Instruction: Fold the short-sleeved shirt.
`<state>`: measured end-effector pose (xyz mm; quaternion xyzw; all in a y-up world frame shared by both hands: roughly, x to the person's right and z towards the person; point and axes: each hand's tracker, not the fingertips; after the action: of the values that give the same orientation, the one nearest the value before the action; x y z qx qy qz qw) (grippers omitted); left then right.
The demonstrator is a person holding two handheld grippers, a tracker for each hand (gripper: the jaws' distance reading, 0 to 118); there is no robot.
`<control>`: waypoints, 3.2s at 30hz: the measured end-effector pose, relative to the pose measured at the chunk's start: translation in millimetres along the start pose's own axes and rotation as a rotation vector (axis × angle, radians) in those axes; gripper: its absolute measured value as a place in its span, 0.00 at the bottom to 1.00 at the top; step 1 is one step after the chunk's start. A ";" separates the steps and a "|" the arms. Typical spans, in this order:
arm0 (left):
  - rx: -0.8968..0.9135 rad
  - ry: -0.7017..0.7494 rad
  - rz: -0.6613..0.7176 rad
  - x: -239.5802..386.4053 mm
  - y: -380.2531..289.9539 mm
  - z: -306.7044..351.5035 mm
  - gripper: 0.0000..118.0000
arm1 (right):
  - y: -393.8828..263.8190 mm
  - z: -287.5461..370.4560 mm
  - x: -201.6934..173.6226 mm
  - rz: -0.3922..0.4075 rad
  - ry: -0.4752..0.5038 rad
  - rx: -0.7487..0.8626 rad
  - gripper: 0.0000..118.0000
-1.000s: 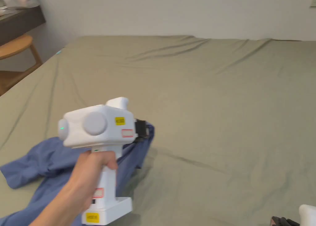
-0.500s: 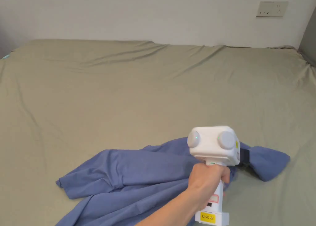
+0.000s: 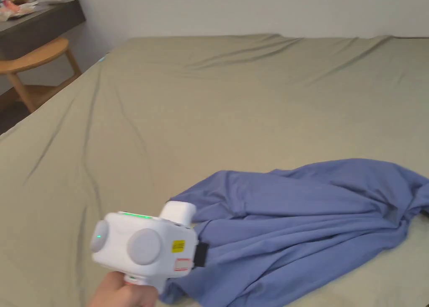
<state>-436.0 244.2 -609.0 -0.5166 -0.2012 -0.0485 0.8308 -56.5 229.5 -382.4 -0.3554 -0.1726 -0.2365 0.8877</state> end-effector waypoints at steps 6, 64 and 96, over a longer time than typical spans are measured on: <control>0.027 0.137 0.080 -67.3 -43.2 14.8 0.14 | -13.5 -7.1 -37.0 0.044 0.049 -0.052 0.00; -0.045 -0.092 0.267 -100.0 -20.1 -47.1 0.01 | 199.1 -296.7 -308.6 0.655 0.189 -0.344 0.02; 0.781 0.174 0.078 -11.4 293.8 365.9 0.01 | 451.0 254.1 -120.9 0.324 -0.110 0.646 0.02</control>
<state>-465.6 699.6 -718.8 -0.1633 -0.1139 0.0195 0.9798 52.9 733.1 -512.8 -0.0915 -0.2272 -0.0067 0.9695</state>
